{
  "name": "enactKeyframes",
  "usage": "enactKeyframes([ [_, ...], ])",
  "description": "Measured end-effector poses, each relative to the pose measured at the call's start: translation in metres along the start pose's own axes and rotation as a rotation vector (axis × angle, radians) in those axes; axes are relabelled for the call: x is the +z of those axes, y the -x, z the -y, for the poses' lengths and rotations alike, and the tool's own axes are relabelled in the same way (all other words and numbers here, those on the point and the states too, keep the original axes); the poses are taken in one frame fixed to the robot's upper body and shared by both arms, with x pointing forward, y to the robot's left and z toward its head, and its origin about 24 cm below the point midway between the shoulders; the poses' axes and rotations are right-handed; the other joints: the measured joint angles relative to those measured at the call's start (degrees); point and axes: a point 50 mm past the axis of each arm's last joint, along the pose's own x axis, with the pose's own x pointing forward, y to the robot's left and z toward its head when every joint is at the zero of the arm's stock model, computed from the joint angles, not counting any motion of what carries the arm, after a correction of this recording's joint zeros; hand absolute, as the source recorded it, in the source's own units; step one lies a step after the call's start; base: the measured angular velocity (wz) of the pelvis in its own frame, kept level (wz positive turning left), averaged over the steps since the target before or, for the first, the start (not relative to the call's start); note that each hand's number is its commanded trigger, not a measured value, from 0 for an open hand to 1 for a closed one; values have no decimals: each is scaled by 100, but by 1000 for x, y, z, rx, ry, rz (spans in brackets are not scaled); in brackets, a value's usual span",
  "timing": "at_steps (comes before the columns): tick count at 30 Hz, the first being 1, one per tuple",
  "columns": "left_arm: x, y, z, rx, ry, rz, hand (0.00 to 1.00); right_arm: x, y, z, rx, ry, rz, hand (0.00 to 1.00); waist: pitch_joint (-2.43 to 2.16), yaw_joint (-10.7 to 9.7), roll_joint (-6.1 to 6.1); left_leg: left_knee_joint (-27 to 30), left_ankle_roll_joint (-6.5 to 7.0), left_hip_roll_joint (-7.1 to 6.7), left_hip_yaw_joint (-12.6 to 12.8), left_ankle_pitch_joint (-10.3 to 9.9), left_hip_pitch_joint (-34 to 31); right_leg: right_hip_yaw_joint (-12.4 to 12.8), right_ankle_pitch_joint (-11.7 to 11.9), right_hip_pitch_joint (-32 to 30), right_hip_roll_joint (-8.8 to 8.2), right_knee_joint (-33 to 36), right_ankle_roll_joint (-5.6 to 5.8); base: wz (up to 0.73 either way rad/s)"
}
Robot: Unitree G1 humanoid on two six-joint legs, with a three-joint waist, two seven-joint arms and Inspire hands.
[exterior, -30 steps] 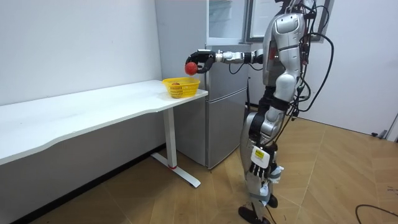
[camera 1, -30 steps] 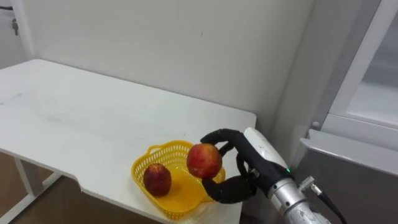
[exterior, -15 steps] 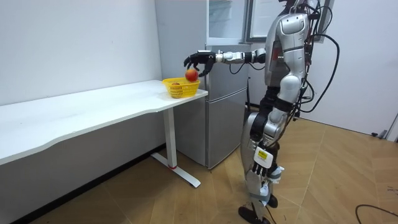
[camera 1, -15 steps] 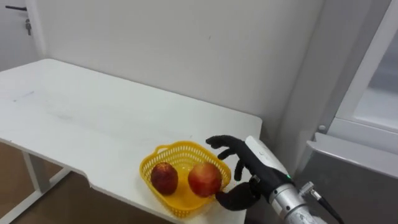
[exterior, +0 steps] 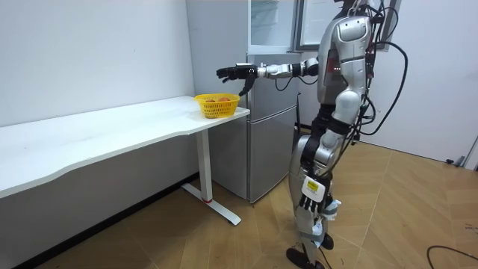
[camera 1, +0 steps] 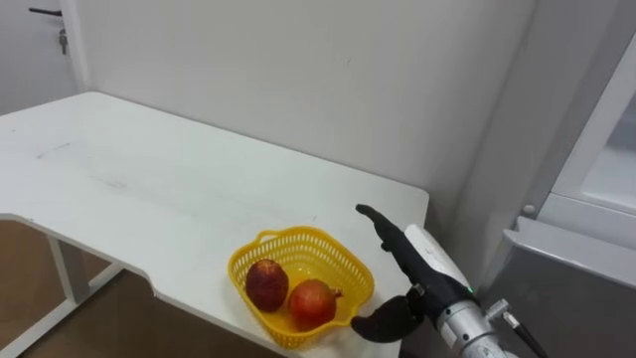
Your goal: Retrieve from the upper fridge
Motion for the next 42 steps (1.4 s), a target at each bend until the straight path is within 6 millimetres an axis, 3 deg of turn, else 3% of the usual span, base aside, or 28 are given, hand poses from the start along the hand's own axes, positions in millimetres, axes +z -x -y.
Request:
enactKeyframes([
  [8, 0, 0, 0, 4, 6, 0, 0, 5, -1, 6, -42, -29, 18, 0, -12, -27, 58, 2, 0, -1, 8, 0, 32, 0, 0, 2, -8, 3, 0, 0],
  [13, 0, 0, 0, 24, 9, 5, 0, 33, -1, 23, -117, -141, 137, 0, -21, -177, 166, 2, 0, 10, 41, 0, 44, 33, 1, -2, -5, 6, 0, -2],
  [19, -7, 1, 4, 17, 12, -5, 0, 81, 9, 45, -201, -229, 369, 0, -88, -455, 275, -96, 0, 52, 228, 0, 171, 232, 3, 2, 32, 19, -3, -16],
  [20, -9, 1, 5, 19, 23, -1, 0, 87, 13, 52, -228, -243, 415, 0, -68, -510, 308, -99, 0, 60, 281, 0, 198, 276, 4, 3, 42, 17, -6, -17],
  [23, -12, 1, 5, 36, 43, 11, 0, 94, 29, 75, -347, -262, 483, 0, -69, -730, 335, -105, 1, 63, 342, 0, 253, 382, 8, 35, 66, 13, -1, -14],
  [25, -16, 1, 9, 41, 60, 3, 0, 93, 39, 85, -416, -281, 503, 0, -90, -842, 405, -113, 1, 69, 444, -1, 308, 436, 22, 60, 70, 10, 3, -26],
  [27, -20, 1, 14, 42, 75, -5, 0, 90, 53, 94, -492, -301, 511, 0, -142, -1013, 495, -142, 13, 73, 553, -9, 382, 553, 25, 91, 69, 23, 10, -26],
  [30, -20, 1, 16, 59, 88, 2, 0, 86, 69, 104, -591, -319, 519, 0, -148, -1183, 638, -330, 28, 104, 706, -22, 526, 695, 24, 5, 123, 119, 11, -27],
  [36, -22, 1, 16, 84, 101, 6, 0, 80, 90, 124, -782, -323, 529, 0, -158, -1518, 615, -329, 25, 152, 928, -21, 573, 891, 35, -1, 181, 103, -11, -19],
  [42, -19, 1, 16, 92, 99, 22, 0, 51, 105, 126, -846, -483, 431, 0, -141, -1779, 617, -329, 23, 155, 1007, -26, 617, 953, 35, -31, 181, 70, -10, -6],
])
